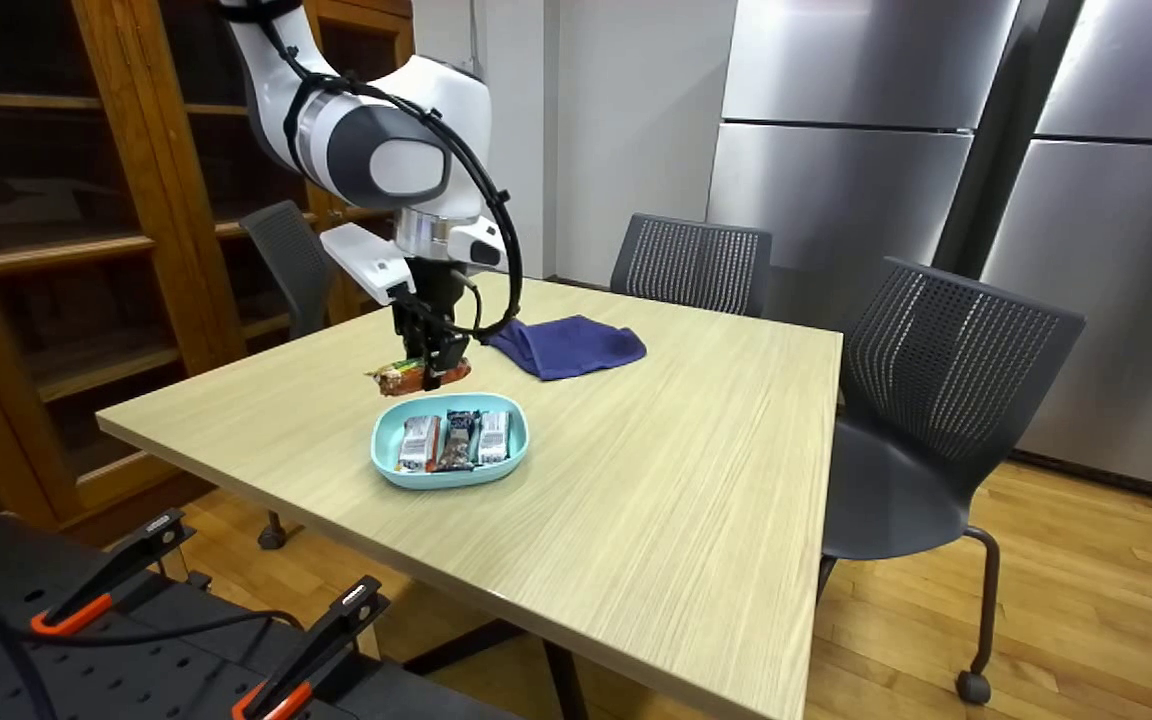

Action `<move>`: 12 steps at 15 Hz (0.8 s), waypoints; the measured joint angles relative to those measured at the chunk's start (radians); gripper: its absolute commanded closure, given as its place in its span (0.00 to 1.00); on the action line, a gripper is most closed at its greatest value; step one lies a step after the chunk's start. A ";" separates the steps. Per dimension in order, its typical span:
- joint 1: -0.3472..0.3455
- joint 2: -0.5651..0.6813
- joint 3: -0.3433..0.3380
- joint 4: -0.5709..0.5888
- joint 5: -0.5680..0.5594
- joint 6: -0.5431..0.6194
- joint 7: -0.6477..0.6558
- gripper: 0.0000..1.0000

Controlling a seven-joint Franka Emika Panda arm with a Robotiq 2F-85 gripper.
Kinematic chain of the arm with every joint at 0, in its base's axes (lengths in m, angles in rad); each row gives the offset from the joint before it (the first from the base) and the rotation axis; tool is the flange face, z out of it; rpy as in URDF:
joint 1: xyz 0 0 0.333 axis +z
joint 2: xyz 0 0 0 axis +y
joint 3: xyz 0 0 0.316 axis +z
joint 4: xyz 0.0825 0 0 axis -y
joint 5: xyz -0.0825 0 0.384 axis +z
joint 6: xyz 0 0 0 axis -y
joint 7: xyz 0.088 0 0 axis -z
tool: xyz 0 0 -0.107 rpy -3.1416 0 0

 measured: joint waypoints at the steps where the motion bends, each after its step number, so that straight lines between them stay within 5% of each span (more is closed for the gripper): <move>1: 0.000 0.009 -0.001 0.005 0.000 0.008 0.013 0.83; 12: 0.008 0.139 -0.041 0.103 0.000 0.031 0.145 0.83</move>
